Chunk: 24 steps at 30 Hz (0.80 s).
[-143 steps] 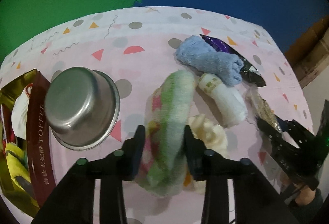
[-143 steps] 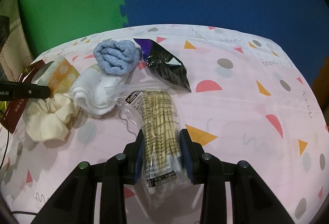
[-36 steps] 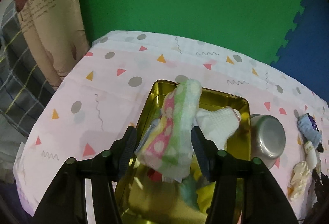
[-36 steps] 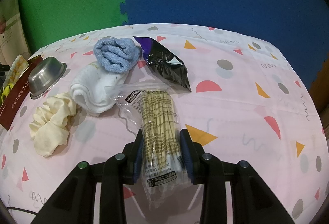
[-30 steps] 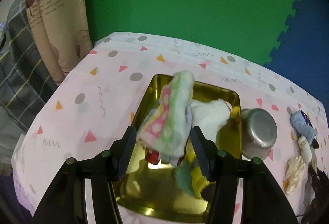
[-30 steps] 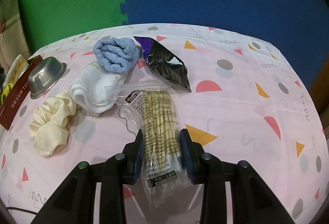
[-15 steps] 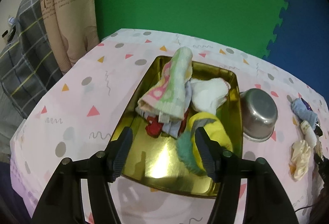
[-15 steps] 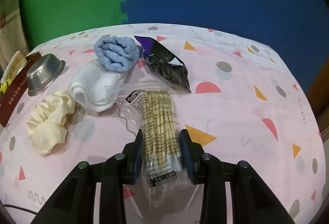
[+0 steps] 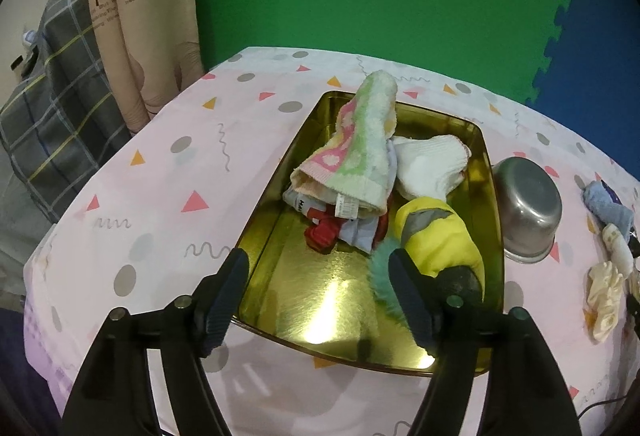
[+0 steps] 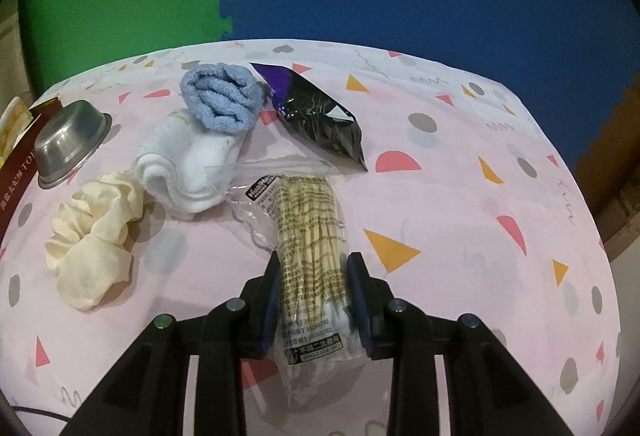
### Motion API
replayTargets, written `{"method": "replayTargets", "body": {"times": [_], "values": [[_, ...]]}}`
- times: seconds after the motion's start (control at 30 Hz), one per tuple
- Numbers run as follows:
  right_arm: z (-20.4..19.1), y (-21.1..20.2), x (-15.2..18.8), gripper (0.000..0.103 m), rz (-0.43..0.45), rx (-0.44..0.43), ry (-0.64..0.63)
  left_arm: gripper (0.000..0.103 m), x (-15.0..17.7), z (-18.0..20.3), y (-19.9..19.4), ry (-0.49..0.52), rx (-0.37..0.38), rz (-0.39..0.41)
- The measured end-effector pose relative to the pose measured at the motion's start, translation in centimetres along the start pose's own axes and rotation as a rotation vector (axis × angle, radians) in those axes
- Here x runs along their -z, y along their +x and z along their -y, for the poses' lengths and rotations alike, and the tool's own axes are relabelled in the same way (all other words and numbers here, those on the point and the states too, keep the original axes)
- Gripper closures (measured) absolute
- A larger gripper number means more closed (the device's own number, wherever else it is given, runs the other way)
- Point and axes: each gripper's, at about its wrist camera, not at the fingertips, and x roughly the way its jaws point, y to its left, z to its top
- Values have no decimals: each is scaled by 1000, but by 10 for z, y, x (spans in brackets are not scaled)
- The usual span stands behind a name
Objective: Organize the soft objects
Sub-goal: 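Withdraw the left tool from the tin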
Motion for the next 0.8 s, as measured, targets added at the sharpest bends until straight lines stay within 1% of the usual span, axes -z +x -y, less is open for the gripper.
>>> {"method": "replayTargets", "body": {"times": [0.23,0.47,0.8], "values": [[-16,-10,1,73,-7,-16,-5,33,1,-1,1,3,19,-7],[-34,-30,-7,73,30,-35,-27,33,1,-5,3,-18,25,-14],[-75,-57,-25,73,83,-119,-81,32,0,-12,3,-42,24,-11]]}}
